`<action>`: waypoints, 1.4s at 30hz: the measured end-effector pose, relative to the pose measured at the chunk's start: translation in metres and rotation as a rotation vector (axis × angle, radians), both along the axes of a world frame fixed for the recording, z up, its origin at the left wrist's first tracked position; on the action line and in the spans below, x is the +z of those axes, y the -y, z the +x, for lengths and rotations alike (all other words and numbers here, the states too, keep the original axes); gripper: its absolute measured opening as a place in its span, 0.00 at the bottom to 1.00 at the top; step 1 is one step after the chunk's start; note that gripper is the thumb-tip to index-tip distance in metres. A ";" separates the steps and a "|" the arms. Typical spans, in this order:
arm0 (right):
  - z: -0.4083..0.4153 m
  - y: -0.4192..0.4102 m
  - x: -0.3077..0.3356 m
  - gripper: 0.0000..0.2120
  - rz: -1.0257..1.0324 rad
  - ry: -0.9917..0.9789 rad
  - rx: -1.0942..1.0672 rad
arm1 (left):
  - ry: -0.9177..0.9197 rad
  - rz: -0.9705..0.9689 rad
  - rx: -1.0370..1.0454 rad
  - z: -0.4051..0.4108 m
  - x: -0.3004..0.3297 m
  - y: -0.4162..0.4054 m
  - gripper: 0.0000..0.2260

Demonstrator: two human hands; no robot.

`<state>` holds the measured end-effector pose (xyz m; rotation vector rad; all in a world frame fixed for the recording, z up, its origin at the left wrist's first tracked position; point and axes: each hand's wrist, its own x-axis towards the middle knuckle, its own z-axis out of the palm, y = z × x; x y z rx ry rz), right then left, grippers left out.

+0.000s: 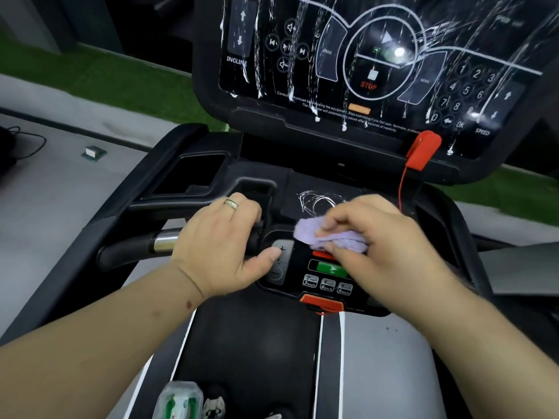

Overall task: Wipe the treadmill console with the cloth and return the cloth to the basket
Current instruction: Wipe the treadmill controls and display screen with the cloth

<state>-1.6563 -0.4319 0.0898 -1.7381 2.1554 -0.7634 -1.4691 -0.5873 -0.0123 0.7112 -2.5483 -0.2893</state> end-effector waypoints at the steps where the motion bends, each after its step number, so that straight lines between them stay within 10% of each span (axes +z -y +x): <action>1: 0.011 0.007 -0.005 0.15 -0.019 -0.035 0.023 | -0.003 -0.002 -0.004 0.000 0.000 0.000 0.26; 29: 0.013 0.020 0.004 0.11 0.105 -0.043 -0.040 | -0.036 -0.009 -0.027 0.000 -0.003 0.001 0.25; 34: -0.025 0.012 0.018 0.09 0.264 0.193 -0.171 | -0.051 -0.005 -0.021 0.001 -0.003 0.001 0.24; 42: -0.005 0.073 0.009 0.08 0.440 0.168 0.140 | -0.112 0.002 -0.006 0.000 -0.004 0.000 0.26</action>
